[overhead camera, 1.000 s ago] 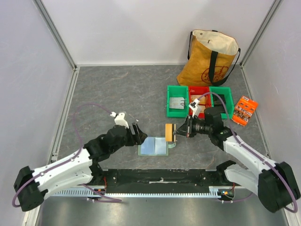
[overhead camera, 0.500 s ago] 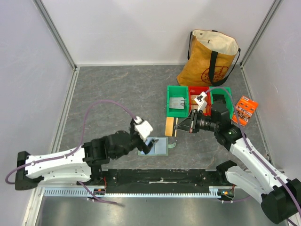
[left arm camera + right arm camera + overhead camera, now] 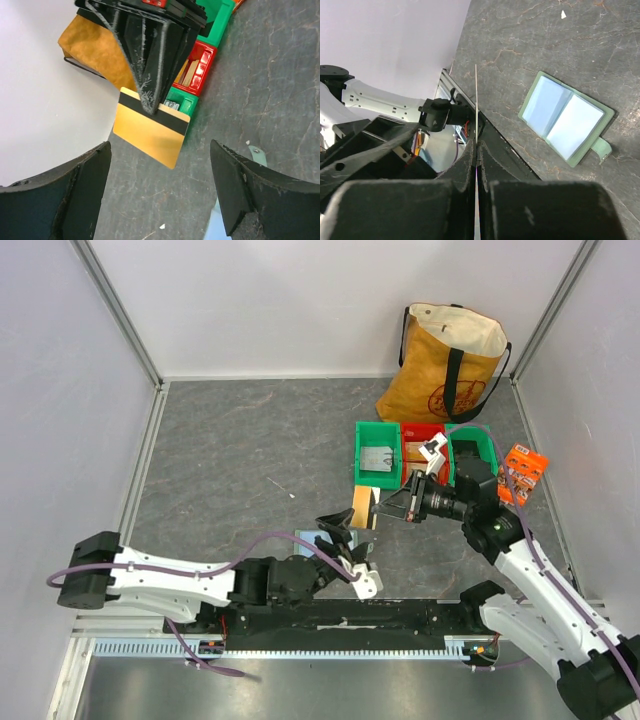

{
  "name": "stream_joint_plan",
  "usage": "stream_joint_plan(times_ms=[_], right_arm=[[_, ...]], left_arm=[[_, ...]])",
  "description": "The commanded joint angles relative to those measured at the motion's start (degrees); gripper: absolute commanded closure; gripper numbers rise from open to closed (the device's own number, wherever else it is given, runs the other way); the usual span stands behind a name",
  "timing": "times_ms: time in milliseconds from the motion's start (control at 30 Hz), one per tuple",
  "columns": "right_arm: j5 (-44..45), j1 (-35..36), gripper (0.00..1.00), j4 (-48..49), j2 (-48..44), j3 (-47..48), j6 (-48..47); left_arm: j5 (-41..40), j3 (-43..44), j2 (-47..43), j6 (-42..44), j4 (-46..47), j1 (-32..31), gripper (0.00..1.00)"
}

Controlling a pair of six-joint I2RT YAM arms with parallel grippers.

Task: Take the credit cards out of the card holder
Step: Place the credit card in the storage box.

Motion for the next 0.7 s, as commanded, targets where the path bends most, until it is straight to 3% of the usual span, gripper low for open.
stream_joint_plan(times_ms=[0, 200, 367, 467, 600, 667], right_arm=[[-1.3, -0.1, 1.00, 0.5, -2.3, 1.8, 2.2], [-1.3, -0.1, 1.00, 0.9, -4.1, 1.0, 3.8], [-1.2, -0.1, 1.00, 1.8, -5.0, 0.3, 4.8], [-0.7, -0.1, 1.00, 2.1, -5.8, -0.3, 5.4], [0.7, -0.1, 1.00, 2.3, -7.1, -0.8, 5.5], [2.0, -0.1, 0.99, 2.6, -7.7, -1.0, 5.6]], left_arm=[[-3.1, 1.3, 5.0, 8.2, 9.9, -0.4, 0.15], [-6.6, 3.5, 12.4, 10.4, 12.3, -0.4, 0.19], [-12.6, 3.8, 20.1, 19.4, 26.5, 0.1, 0.36], [-14.2, 5.0, 22.3, 21.2, 29.9, 0.6, 0.53], [-15.2, 5.3, 22.6, 21.5, 32.1, 1.0, 0.89], [-15.6, 5.4, 22.3, 21.4, 33.1, 1.0, 0.98]])
